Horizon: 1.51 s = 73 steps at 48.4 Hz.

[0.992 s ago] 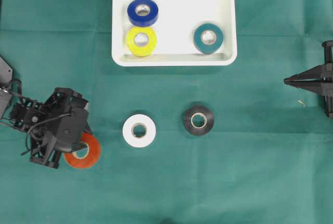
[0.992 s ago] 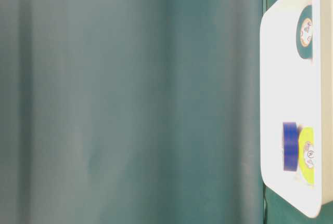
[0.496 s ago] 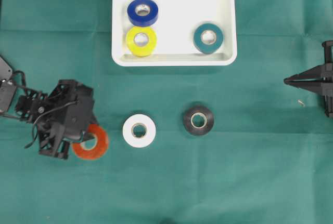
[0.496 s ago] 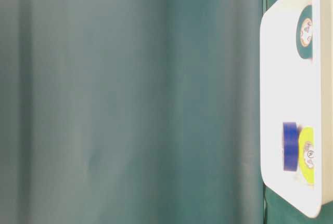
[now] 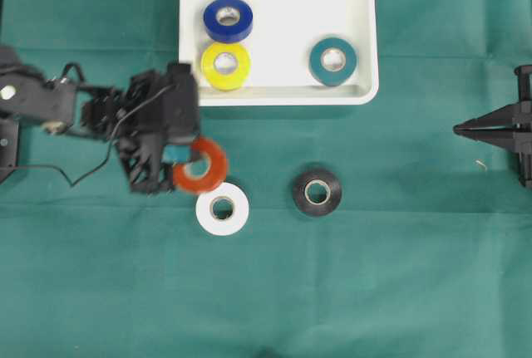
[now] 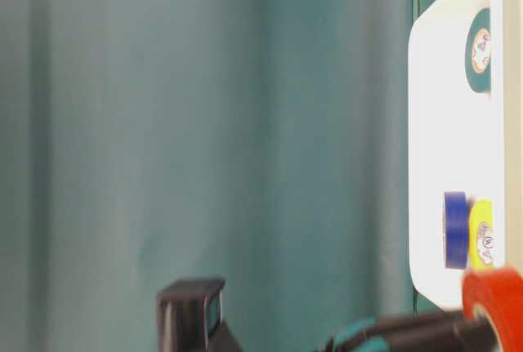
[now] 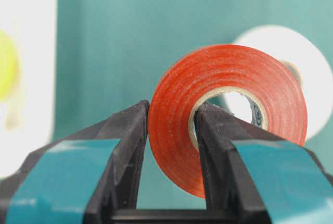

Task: Put the tape into the white case with the left arm.
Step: 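Carry the red roll into the white case and release it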

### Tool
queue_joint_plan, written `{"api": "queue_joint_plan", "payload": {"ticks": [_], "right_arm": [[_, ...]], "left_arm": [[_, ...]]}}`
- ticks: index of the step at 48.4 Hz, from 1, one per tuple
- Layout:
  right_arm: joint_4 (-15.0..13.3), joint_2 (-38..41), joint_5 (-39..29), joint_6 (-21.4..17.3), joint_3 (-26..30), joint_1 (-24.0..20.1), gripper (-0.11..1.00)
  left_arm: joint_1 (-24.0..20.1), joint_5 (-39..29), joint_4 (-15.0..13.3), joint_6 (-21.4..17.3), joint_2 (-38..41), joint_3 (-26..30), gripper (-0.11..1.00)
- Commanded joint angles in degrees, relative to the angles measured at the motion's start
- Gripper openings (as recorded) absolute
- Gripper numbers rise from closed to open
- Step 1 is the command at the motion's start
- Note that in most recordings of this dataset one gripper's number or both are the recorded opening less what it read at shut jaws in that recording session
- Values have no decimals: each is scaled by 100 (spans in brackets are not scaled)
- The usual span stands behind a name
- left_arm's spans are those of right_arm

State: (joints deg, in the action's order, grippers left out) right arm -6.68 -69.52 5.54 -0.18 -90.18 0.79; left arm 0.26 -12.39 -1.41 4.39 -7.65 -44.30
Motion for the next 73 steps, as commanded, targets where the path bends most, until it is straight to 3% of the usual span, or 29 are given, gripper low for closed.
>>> {"api": "queue_joint_plan", "payload": {"ticks": [1,14,36,51,73], "right_arm": [[-9,35,53,0,62,0,-9],[-9,35,70,0,44,0,-9],[-9,35,97,0,35,0,-9],[-9,35,105,0,35,0,-9],[-9,35,97,0,35,0,-9]], "left_arm": [[-211,44,18,-149,70,325,25],[-940,53,18,-896,545,949,26],[-1652,35,18,-1521,1547,2030,26],[-1819,35,18,-1626,1925,2382,26],[-1819,35,18,-1617,1934,2355,26]]}}
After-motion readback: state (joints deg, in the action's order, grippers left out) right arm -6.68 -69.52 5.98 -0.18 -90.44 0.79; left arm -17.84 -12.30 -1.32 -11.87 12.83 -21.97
